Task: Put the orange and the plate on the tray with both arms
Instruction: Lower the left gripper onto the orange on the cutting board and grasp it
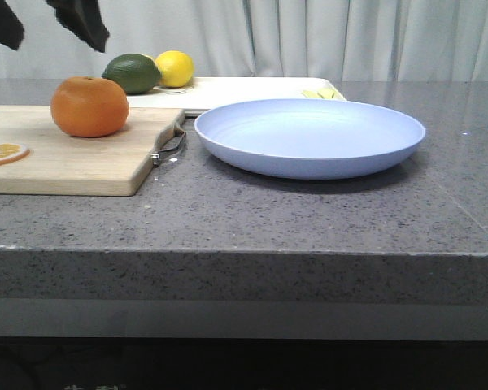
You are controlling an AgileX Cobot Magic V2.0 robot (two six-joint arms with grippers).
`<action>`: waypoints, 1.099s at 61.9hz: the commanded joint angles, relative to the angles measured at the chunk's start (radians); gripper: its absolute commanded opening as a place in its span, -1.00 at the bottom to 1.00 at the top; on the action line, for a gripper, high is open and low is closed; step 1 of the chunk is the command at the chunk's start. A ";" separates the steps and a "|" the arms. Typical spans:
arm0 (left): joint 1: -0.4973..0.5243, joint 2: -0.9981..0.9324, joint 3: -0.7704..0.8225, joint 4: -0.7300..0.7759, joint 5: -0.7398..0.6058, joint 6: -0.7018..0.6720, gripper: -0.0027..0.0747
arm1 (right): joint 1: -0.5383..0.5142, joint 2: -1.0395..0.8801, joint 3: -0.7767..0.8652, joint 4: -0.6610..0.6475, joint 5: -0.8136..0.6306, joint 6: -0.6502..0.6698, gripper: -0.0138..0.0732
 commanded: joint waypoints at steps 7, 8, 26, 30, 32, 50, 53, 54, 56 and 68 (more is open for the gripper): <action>-0.022 0.070 -0.146 -0.006 0.045 -0.001 0.69 | -0.006 0.003 -0.034 0.004 -0.088 -0.009 0.79; -0.022 0.078 -0.152 -0.009 0.050 -0.001 0.69 | -0.006 0.003 -0.034 0.004 -0.088 -0.009 0.79; -0.026 0.133 -0.168 -0.016 0.097 -0.001 0.69 | -0.006 0.003 -0.034 0.004 -0.089 -0.009 0.79; -0.026 0.137 -0.168 -0.022 0.099 -0.001 0.69 | -0.006 0.003 -0.034 0.004 -0.089 -0.009 0.79; -0.027 0.144 -0.168 -0.026 0.102 -0.001 0.69 | -0.006 0.003 -0.034 0.004 -0.089 -0.009 0.79; -0.032 0.181 -0.168 -0.044 0.140 0.017 0.69 | -0.006 0.003 -0.034 0.004 -0.089 -0.009 0.79; -0.032 0.181 -0.168 -0.046 0.140 0.017 0.67 | -0.006 0.003 -0.034 0.004 -0.089 -0.009 0.79; -0.032 0.181 -0.168 -0.046 0.140 0.017 0.67 | -0.006 0.003 -0.034 0.004 -0.089 -0.009 0.79; -0.032 0.181 -0.168 -0.046 0.140 0.017 0.66 | -0.006 0.003 -0.034 0.004 -0.089 -0.009 0.79; -0.032 0.181 -0.168 -0.046 0.135 0.019 0.23 | -0.006 0.003 -0.034 0.004 -0.089 -0.009 0.79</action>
